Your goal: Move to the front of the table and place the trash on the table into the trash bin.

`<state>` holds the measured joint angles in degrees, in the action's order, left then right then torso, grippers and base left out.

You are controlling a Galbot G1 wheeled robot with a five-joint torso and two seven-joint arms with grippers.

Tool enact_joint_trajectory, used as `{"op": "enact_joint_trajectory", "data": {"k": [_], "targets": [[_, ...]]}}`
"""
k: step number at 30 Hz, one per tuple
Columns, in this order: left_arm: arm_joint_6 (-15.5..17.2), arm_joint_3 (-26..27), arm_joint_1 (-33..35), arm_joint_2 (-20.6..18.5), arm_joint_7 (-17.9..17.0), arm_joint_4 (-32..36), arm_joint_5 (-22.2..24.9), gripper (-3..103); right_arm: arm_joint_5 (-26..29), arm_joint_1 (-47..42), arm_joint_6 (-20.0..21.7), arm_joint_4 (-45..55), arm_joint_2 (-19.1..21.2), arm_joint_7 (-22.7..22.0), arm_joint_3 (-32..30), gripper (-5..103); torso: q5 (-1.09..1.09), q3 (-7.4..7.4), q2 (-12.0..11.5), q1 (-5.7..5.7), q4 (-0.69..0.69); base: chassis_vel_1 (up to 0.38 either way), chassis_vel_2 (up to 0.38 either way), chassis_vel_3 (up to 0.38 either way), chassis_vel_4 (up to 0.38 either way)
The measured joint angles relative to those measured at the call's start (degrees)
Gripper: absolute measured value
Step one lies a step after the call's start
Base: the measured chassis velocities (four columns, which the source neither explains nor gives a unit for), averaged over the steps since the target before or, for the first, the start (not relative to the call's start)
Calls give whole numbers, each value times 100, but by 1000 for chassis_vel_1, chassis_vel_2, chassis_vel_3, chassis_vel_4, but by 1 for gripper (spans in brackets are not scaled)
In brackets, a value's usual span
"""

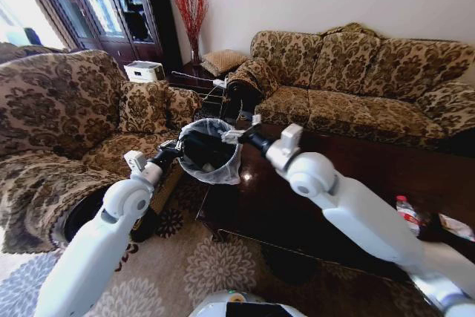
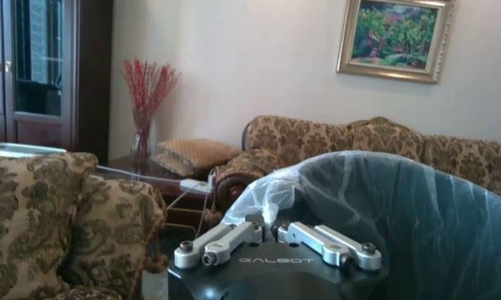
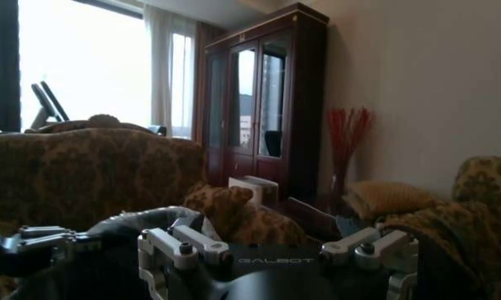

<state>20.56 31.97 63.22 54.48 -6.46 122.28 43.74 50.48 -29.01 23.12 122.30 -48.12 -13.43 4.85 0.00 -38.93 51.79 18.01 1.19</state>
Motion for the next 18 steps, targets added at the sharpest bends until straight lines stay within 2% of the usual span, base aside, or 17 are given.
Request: {"op": "enact_joint_trajectory", "data": {"k": [1,2,3,5,9,10,12,18], "targets": [[-29,103,143,22,-3,104,-65,3,-34,-188,55,2,-1,-42,-195,100,1,0,0,0,1,0,0,0,0],[-44,175,253,51,-4,206,-123,3,-56,-427,150,6,-24,-133,-449,100,5,0,0,0,9,0,0,0,0],[-44,175,253,51,-4,206,-123,3,-56,-427,150,6,-24,-133,-449,100,5,0,0,0,9,0,0,0,0],[-56,184,296,101,-9,281,-170,3,-183,-905,227,44,-28,-189,-942,100,-1,1,1,0,11,0,0,0,0],[-66,115,326,183,-12,336,-242,3,-683,-1974,230,34,-57,-61,-1785,100,1,1,1,-1,5,0,0,0,0],[-66,115,326,183,-12,336,-242,3,-683,-1974,230,34,-57,-61,-1785,100,1,1,1,-1,5,0,0,0,0],[-66,98,401,226,-15,386,-294,3,-1002,-2672,99,16,-112,-9,-2241,100,2,1,1,-1,2,0,0,0,0],[-66,124,508,285,-67,517,-352,3,-1480,-3290,-69,3,-431,-56,-2595,100,0,1,1,-1,9,0,0,0,0]]}}
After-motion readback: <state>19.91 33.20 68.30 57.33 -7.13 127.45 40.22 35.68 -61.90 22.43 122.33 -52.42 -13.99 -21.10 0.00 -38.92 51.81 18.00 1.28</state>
